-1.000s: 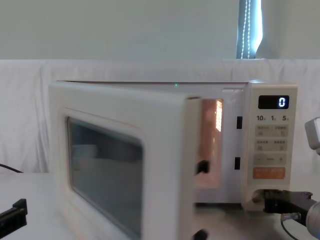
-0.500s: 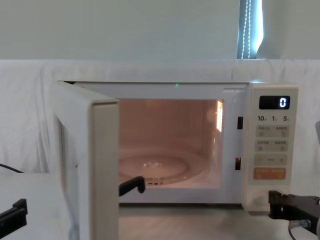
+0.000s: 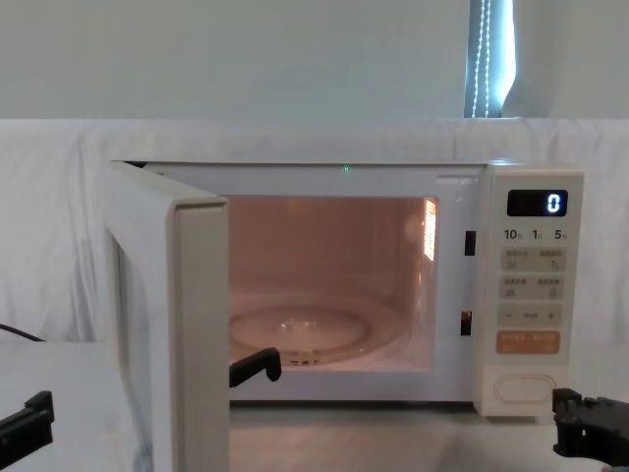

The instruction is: Press the button to open the microwave door with one hand; close the microwave door with the other hand.

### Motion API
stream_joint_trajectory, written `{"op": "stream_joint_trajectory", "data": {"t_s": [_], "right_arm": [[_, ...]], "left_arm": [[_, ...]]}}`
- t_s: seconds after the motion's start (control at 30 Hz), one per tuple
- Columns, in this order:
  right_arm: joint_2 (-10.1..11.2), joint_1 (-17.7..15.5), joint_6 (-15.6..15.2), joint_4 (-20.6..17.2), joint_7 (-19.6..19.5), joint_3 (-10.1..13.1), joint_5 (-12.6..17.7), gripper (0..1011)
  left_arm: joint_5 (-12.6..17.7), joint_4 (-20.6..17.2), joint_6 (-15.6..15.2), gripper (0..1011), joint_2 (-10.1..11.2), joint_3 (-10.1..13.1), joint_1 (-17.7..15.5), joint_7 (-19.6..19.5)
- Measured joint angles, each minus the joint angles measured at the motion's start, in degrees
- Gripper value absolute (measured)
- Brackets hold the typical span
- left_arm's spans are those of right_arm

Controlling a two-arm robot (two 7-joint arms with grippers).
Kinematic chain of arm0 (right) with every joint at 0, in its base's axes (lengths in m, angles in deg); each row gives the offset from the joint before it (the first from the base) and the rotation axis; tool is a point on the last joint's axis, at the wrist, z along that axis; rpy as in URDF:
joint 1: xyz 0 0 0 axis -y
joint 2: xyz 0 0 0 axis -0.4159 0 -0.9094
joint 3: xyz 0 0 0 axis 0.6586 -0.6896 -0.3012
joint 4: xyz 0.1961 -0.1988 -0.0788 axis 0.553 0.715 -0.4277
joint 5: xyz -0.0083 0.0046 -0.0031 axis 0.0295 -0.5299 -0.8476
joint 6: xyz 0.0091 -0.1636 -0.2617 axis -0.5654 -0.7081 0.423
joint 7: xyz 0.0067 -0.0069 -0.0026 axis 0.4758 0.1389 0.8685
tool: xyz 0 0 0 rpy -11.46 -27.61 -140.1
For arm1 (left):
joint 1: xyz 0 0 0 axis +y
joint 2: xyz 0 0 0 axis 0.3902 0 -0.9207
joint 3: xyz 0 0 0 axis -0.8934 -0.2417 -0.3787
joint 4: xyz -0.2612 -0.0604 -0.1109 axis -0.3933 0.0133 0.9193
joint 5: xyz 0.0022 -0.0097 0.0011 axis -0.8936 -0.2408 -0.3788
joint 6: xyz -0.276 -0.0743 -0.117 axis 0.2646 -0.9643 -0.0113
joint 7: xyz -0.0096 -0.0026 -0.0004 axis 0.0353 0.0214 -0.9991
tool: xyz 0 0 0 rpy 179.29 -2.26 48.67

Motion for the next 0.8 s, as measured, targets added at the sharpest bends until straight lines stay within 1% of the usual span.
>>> {"op": "stream_joint_trajectory", "data": {"t_s": [0.07,0.1,0.2,0.3,0.47,0.6,0.8], "right_arm": [[0.19,-1.41,-0.08,-1.81,-0.23,-0.11,-0.39,0],[0.19,-1.41,-0.08,-1.81,-0.23,-0.11,-0.39,0],[0.38,-3.02,-0.02,-3.73,-0.66,-0.46,-1.2,0],[0.29,-4.09,0.48,-4.52,-0.97,-0.55,-1.45,0],[-0.23,-5.25,1.92,-4.81,-1.47,-0.23,-1.49,0],[-0.5,-5.41,3.56,-4.47,-1.47,-0.04,-1.46,0],[-0.48,-5.41,3.39,-4.48,-1.46,-0.04,-1.45,0]], "left_arm": [[0.0,0.0,0.0,1001,0.0,0.0,0.0,0.0],[0.0,0.0,0.0,1001,0.0,0.0,0.0,0.0],[0.0,0.0,0.0,1001,0.0,0.0,0.0,0.0],[0.0,0.0,0.0,1001,0.0,0.0,0.0,0.0],[0.0,0.0,0.0,1001,0.0,0.01,0.0,0.0],[0.0,0.0,0.0,1001,0.0,0.0,0.0,0.0],[0.0,0.0,0.0,1001,0.0,0.0,0.0,0.0]]}}
